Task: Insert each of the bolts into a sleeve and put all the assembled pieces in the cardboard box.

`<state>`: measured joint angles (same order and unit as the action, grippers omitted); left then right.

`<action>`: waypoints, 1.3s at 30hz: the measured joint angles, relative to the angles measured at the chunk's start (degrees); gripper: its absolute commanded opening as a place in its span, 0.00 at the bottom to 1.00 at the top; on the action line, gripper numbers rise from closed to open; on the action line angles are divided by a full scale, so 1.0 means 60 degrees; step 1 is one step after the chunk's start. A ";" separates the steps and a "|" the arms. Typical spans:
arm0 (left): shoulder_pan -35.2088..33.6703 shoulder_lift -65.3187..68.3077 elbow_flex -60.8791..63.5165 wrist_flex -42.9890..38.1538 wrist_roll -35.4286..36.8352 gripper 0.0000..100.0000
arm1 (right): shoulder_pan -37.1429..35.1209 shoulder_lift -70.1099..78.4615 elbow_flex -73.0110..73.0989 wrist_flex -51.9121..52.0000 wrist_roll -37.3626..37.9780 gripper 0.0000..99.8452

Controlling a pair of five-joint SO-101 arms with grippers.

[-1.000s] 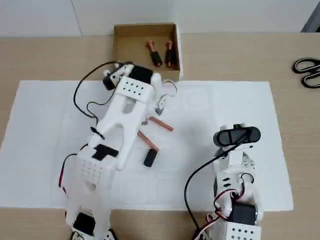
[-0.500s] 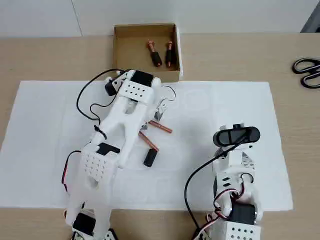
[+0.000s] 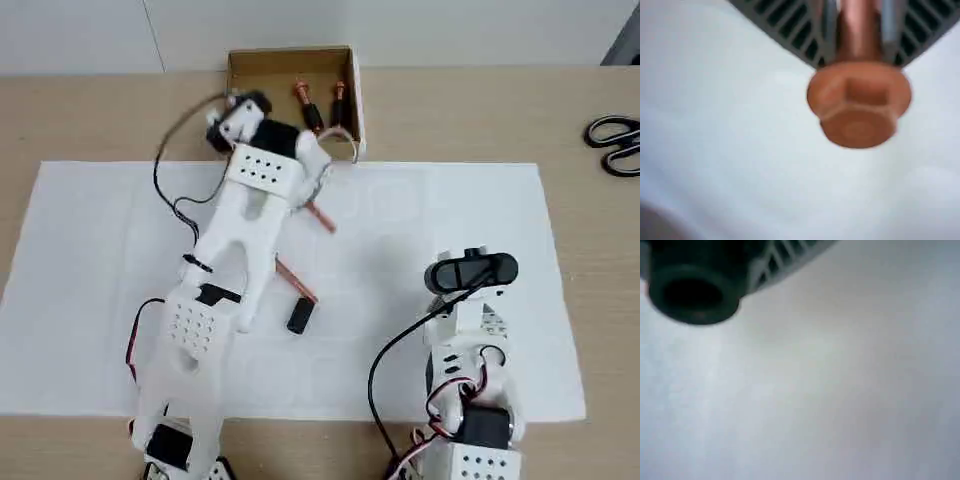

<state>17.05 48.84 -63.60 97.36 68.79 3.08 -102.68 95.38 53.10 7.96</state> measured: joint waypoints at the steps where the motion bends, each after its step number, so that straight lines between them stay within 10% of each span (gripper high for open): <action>1: 0.0059 0.0000 -0.0586 0.0117 -0.0249 0.01 | -0.0190 0.0000 0.0000 0.0000 0.0000 0.01; 15: 0.0747 -0.1963 -0.3414 0.0337 -0.5348 0.01 | -0.3297 0.0000 0.0000 -0.3223 0.0000 0.01; 28: 0.1919 -0.7780 0.3956 0.0161 -0.6242 0.01 | -0.3385 0.0000 0.0000 -0.4777 -0.0308 0.01; 39: 0.1934 -1.2366 0.9070 -0.4132 -0.6300 0.01 | -0.3385 -0.0029 0.0073 -0.6110 -0.1568 0.01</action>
<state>28.66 -25.36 -9.19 72.57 30.99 -17.23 -102.86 95.82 16.44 -1.45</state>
